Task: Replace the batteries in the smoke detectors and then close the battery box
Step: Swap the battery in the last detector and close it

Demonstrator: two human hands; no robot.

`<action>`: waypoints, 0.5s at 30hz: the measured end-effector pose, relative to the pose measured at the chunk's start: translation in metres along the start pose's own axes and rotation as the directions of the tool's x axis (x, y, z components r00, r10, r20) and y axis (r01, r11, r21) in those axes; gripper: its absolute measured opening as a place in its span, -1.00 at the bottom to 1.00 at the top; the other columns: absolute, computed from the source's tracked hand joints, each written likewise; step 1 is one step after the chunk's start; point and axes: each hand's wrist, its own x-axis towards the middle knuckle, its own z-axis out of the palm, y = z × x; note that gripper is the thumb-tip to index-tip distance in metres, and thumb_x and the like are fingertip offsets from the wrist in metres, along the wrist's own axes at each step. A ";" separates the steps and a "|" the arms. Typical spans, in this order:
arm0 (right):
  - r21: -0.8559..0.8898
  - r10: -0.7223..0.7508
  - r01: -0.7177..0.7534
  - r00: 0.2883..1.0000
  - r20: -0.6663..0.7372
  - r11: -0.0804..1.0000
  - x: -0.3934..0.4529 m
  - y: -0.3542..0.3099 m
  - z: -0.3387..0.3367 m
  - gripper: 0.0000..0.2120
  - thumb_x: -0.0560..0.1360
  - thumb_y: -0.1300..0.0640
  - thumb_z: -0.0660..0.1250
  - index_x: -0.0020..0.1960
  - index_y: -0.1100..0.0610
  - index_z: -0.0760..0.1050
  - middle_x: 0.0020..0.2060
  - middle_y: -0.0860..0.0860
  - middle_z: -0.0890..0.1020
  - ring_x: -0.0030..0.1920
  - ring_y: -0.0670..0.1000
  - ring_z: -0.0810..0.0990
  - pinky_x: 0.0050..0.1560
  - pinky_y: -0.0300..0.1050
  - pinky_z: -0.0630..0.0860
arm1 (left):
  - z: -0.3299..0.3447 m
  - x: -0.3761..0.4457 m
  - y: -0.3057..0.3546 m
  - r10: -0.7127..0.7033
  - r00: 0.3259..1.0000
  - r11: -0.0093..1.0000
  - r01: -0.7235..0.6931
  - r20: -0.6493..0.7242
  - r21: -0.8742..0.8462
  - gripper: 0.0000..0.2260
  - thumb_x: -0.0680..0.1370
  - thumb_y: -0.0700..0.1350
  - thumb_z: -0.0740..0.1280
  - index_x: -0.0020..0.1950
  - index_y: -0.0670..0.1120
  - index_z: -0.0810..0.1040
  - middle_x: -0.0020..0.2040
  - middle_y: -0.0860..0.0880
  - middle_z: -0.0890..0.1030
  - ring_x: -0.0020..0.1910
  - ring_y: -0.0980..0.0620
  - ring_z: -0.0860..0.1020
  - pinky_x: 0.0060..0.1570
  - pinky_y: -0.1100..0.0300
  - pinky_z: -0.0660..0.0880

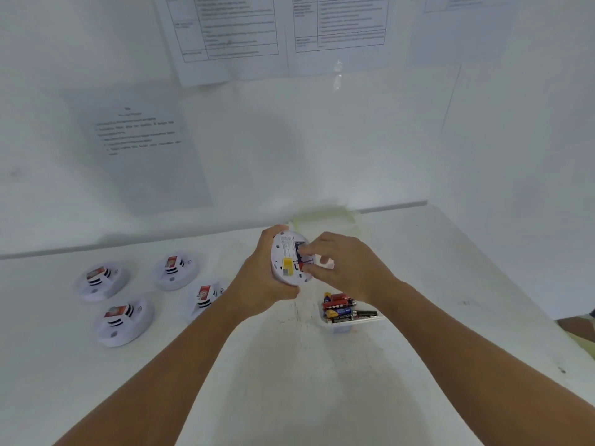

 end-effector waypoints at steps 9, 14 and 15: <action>-0.164 -0.170 0.176 0.984 0.050 0.971 0.014 -0.008 0.009 -0.78 0.52 -0.03 0.38 0.09 0.03 0.67 -0.23 -0.05 0.68 -0.26 0.00 0.52 -0.18 -0.16 0.32 | -0.018 0.000 0.000 -0.044 0.993 0.999 0.046 0.108 -0.016 -0.10 0.29 -0.42 0.57 0.43 0.20 0.28 0.23 0.03 0.55 0.21 -0.08 0.59 0.05 0.00 0.68; -0.075 -0.160 0.159 0.987 -0.001 0.984 0.016 -0.006 0.011 -0.71 0.48 0.06 0.45 0.18 0.08 0.67 -0.13 0.00 0.72 -0.18 0.07 0.60 -0.14 -0.06 0.54 | -0.027 0.004 -0.001 -0.056 0.995 0.997 0.059 0.089 -0.039 -0.13 0.31 -0.48 0.56 0.40 0.16 0.32 0.17 0.07 0.58 0.12 0.07 0.63 -0.03 0.10 0.66; -0.051 -0.144 0.144 0.990 -0.001 0.988 0.016 -0.006 0.012 -0.70 0.48 0.06 0.44 0.20 0.07 0.66 -0.10 0.00 0.72 -0.15 0.06 0.62 -0.10 -0.03 0.58 | -0.028 0.004 -0.003 -0.060 0.995 0.997 0.064 0.084 -0.036 -0.13 0.30 -0.48 0.56 0.41 0.16 0.32 0.17 0.07 0.58 0.13 0.04 0.63 -0.03 0.09 0.67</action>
